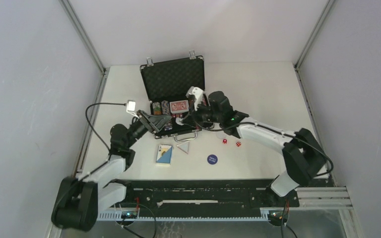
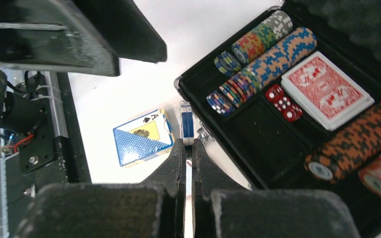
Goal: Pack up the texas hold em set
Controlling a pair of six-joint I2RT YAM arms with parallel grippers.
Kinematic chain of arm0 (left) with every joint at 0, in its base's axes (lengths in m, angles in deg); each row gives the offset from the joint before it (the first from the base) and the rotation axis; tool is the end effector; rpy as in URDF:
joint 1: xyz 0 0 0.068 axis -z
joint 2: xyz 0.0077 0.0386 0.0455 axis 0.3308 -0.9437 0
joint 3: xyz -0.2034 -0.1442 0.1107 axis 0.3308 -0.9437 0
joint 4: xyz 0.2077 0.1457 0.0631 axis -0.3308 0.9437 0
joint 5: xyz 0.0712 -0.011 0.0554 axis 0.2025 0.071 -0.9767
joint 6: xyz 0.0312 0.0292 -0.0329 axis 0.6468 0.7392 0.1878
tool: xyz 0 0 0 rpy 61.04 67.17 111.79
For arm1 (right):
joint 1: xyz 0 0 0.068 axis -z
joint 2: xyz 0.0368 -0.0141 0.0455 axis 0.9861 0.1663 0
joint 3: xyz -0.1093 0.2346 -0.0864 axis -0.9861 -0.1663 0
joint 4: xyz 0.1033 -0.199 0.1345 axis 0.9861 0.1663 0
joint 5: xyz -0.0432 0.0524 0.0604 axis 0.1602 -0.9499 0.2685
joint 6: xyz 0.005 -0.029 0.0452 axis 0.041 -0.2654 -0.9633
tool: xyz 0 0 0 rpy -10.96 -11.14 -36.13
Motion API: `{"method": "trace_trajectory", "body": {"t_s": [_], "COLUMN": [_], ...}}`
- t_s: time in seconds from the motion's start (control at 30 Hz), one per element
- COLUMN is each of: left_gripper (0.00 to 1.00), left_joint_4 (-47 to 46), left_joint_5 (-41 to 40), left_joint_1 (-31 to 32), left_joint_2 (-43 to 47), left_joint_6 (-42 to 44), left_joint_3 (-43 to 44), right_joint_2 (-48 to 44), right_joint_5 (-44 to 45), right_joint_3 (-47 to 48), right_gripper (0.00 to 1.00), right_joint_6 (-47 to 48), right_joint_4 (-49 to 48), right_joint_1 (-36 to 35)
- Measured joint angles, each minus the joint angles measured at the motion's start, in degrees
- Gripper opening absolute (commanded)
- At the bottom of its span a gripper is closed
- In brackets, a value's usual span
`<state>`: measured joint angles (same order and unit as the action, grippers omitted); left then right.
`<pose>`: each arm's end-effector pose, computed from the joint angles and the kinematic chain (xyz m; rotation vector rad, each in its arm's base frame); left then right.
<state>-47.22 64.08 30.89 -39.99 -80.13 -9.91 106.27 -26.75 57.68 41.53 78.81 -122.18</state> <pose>0.2063 -0.0632 0.2235 -0.0152 1.5822 -1.3438 0.2482 0.2433 0.2668 -0.9918 1.7726 0.9490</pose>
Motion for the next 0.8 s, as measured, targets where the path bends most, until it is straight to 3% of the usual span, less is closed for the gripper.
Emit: {"method": "trace_trajectory", "body": {"t_s": [0.13, 0.23, 0.47, 0.8], "left_gripper": [0.48, 0.48, 0.48, 0.48], "left_joint_4": [14.3, 20.1, 30.0, 33.1], "left_joint_5": [-7.0, -10.8, -16.1, -18.8], "left_joint_1": [-0.2, -0.2, -0.2, -0.2], "left_joint_2": [12.3, 16.2, 16.0, 15.6], "left_joint_6": [8.2, 12.0, 16.9, 19.4], "left_joint_3": [0.0, 0.0, 0.0, 0.0], "right_joint_2": [6.9, 11.7, 22.0, 29.2], "right_joint_5": [0.2, -0.1, 1.7, 4.6], "right_joint_3": [6.6, 11.0, 22.1, 29.7], "right_gripper": [0.0, 0.0, 0.0, 0.0], "right_joint_6": [4.0, 6.4, 12.7, 21.2], "right_joint_4": [2.6, 4.4, 12.7, 22.4], "right_joint_1": [-2.1, -3.2, -5.6, -6.6]}}
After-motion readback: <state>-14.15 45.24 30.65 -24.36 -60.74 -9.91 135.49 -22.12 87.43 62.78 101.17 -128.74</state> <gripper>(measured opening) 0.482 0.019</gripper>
